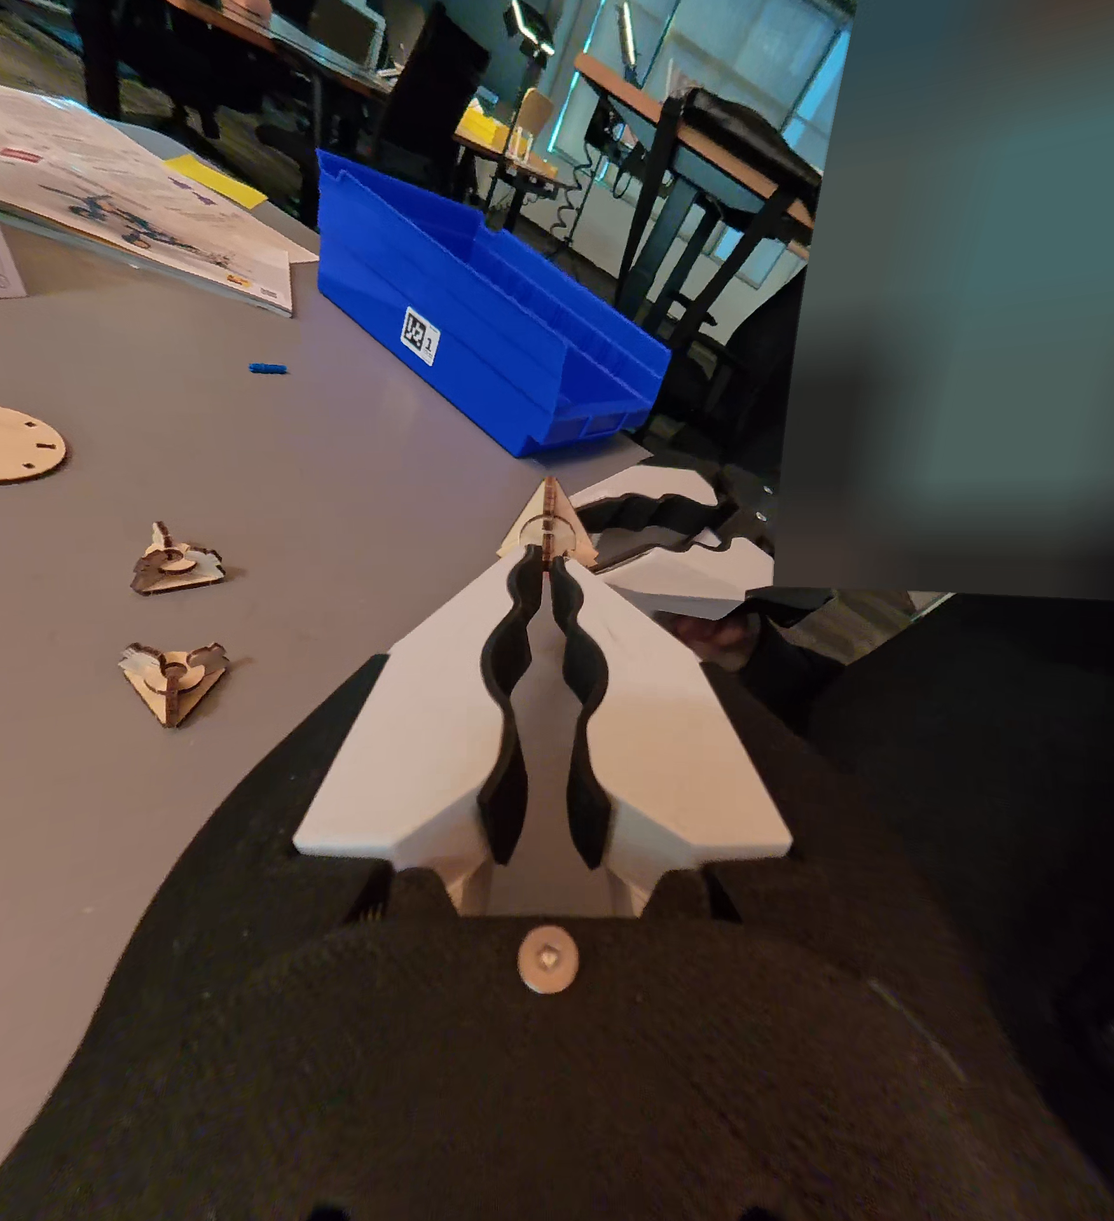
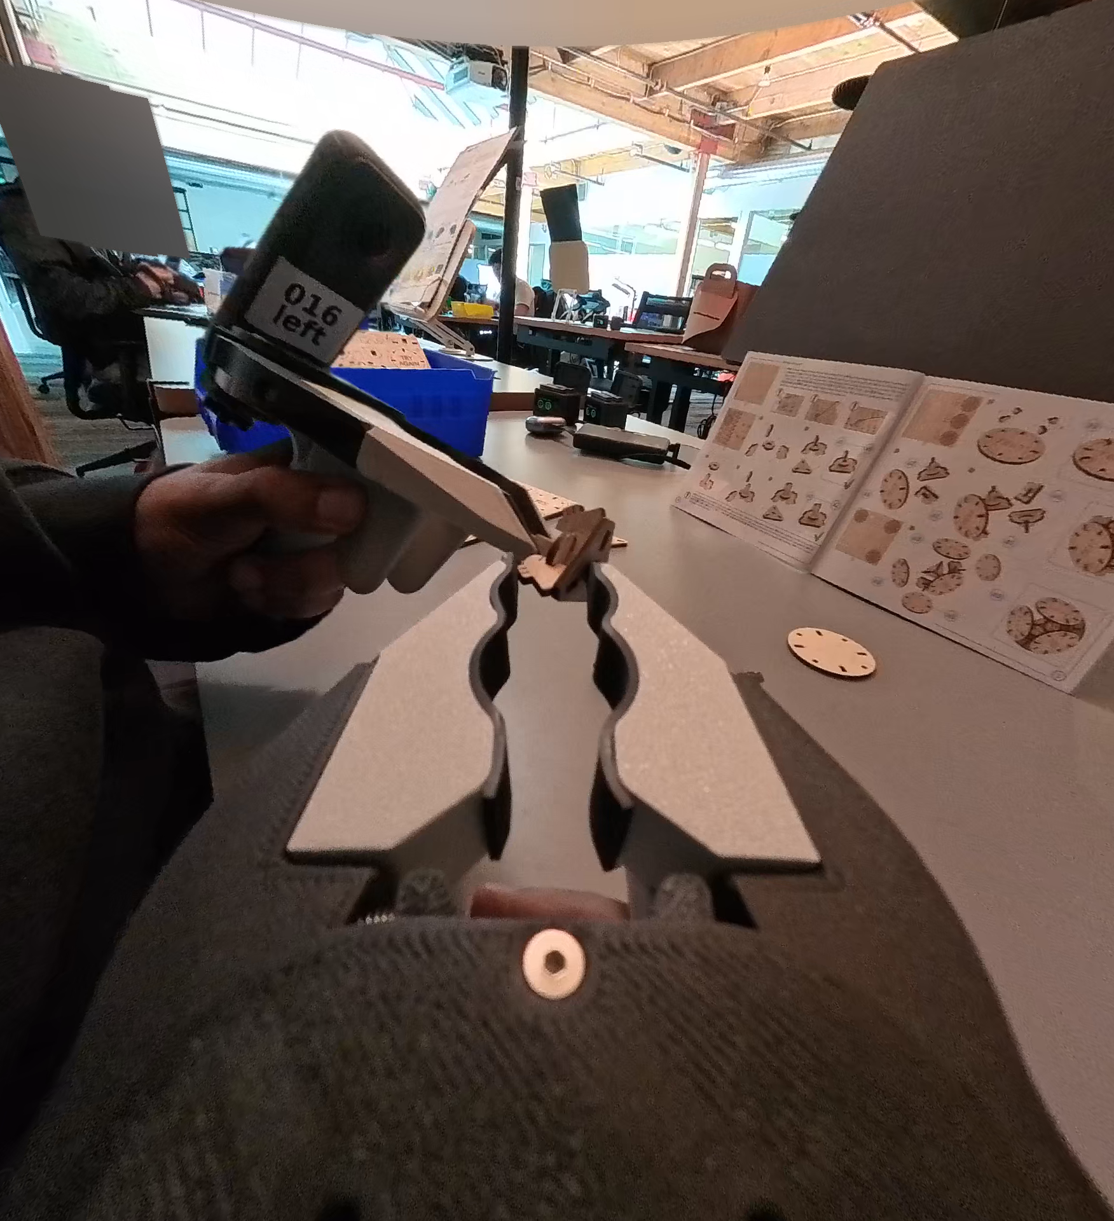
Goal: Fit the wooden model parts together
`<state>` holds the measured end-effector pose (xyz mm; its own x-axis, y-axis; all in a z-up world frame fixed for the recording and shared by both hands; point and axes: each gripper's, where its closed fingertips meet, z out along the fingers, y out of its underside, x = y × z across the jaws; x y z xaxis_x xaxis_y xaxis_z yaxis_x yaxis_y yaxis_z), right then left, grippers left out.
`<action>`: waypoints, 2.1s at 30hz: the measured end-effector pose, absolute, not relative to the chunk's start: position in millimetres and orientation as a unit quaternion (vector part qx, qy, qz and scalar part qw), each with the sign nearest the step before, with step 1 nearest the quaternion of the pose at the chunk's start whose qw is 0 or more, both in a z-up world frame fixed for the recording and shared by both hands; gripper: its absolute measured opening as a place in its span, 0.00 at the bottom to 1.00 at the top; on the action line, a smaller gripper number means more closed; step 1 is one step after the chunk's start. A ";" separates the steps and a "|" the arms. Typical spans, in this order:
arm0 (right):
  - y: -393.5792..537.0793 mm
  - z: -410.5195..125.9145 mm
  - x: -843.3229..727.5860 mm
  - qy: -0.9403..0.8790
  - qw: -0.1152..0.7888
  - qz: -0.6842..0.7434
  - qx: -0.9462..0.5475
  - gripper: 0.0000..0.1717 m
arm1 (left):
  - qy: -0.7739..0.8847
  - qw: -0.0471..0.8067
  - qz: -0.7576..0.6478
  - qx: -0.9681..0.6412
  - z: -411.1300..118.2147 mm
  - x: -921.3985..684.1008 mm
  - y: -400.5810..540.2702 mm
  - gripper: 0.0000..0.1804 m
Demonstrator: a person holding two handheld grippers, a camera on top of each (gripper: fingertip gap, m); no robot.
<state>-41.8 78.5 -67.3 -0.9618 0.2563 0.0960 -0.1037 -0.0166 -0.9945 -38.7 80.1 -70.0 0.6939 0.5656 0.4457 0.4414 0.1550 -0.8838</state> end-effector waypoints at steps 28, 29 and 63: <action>77.2 -73.2 -30.3 -0.709 0.043 0.703 -0.045 0.11 | -0.349 0.685 0.027 -0.639 -68.8 -35.5 77.1 0.25; 77.8 -72.0 -28.3 -0.706 0.029 0.707 -0.044 0.11 | -0.341 0.686 0.000 -0.643 -70.0 -31.4 80.0 0.25; 82.3 -57.4 -27.3 -0.645 -0.129 0.746 -0.105 0.11 | -0.299 0.716 -0.061 -0.628 -67.5 -19.6 77.9 0.09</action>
